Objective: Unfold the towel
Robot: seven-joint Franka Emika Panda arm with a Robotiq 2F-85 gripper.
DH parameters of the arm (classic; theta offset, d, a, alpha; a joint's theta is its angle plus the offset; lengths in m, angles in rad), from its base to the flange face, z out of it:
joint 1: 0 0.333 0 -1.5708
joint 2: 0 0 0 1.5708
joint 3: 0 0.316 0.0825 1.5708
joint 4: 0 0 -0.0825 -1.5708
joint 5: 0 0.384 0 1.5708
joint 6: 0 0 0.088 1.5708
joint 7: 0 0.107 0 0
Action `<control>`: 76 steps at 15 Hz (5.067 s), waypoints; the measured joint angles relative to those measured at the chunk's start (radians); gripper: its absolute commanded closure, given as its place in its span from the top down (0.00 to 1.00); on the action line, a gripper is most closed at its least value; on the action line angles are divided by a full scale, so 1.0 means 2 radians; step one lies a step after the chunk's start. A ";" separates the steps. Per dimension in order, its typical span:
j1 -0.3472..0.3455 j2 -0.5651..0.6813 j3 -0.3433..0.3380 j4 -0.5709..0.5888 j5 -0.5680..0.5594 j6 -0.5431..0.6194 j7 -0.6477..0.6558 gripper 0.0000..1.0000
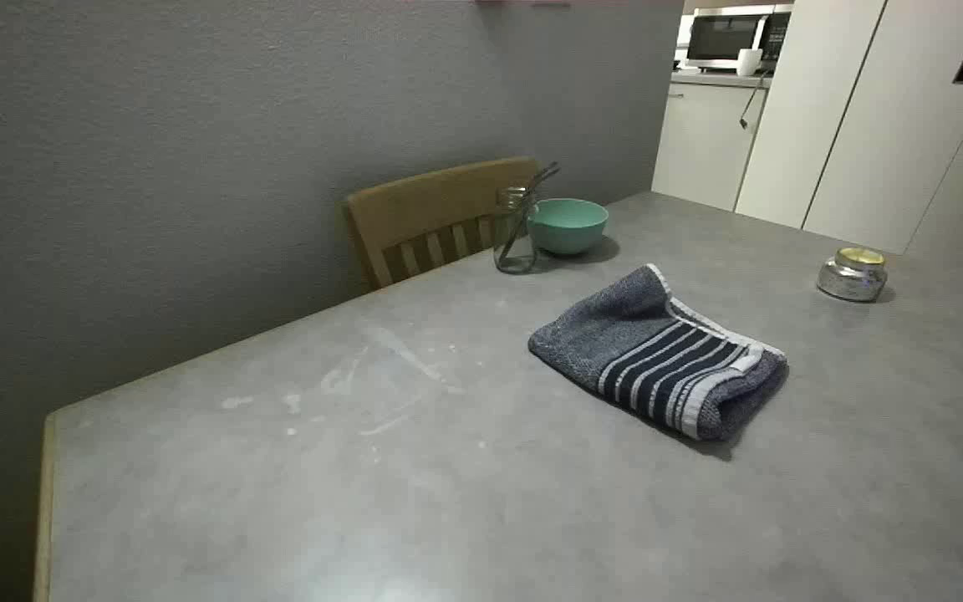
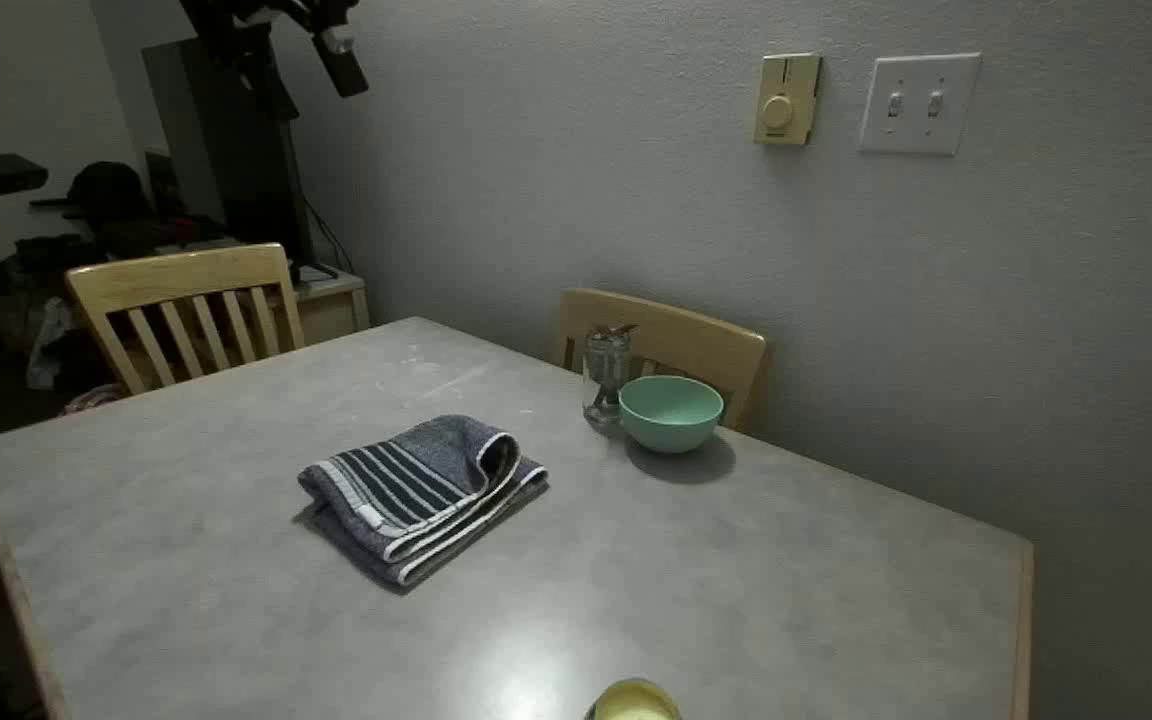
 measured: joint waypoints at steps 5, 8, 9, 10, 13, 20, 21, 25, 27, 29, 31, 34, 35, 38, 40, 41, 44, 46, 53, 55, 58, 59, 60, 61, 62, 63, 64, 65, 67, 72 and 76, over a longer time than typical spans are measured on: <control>0.000 0.000 0.000 0.000 0.000 0.000 0.000 1.00; 0.000 0.000 0.000 0.000 0.000 0.000 0.000 1.00; 0.000 0.000 0.000 0.000 0.000 0.000 0.000 1.00; 0.000 0.000 0.000 0.000 0.000 0.000 0.000 1.00; 0.000 0.000 0.000 0.000 0.000 0.000 0.000 1.00; 0.000 0.000 0.000 0.000 0.000 0.000 0.000 1.00; 0.000 0.000 0.000 0.000 0.000 0.000 0.000 1.00; 0.003 0.008 0.000 -0.002 0.002 0.000 -0.004 1.00; 0.006 0.022 -0.002 -0.002 0.006 0.004 -0.007 1.00; 0.008 0.042 -0.004 -0.003 0.014 0.016 -0.010 1.00; 0.010 0.067 -0.009 -0.003 0.034 0.032 -0.022 1.00; 0.018 0.105 -0.020 -0.003 0.082 0.050 -0.056 1.00; 0.018 0.107 -0.020 -0.002 0.081 0.050 -0.054 1.00; 0.018 0.099 -0.018 -0.001 0.081 0.049 -0.052 1.00; 0.018 0.096 -0.018 -0.001 0.081 0.049 -0.052 1.00; 0.018 0.096 -0.018 -0.001 0.081 0.049 -0.052 1.00; 0.018 0.096 -0.018 -0.001 0.081 0.049 -0.052 1.00; 0.018 0.096 -0.018 -0.001 0.081 0.049 -0.052 1.00; 0.018 0.109 -0.008 -0.009 0.087 0.093 0.012 1.00; 0.018 0.123 0.000 -0.016 0.090 0.129 0.057 1.00; 0.018 0.151 0.008 -0.027 0.090 0.176 0.114 1.00; 0.018 0.161 0.008 -0.031 0.090 0.188 0.123 1.00; 0.018 0.172 0.007 -0.034 0.092 0.196 0.124 1.00; 0.018 0.183 0.004 -0.037 0.105 0.203 0.112 1.00; 0.018 0.195 -0.001 -0.039 0.128 0.207 0.084 1.00; 0.018 0.206 -0.005 -0.038 0.157 0.208 0.046 1.00; 0.018 0.217 -0.006 -0.037 0.192 0.207 0.003 1.00; 0.018 0.223 -0.007 -0.035 0.198 0.207 -0.008 1.00; 0.018 0.223 -0.005 -0.035 0.195 0.207 0.001 1.00; 0.018 0.223 -0.005 -0.035 0.198 0.208 -0.008 1.00; 0.011 0.242 -0.015 -0.033 0.220 0.215 -0.073 1.00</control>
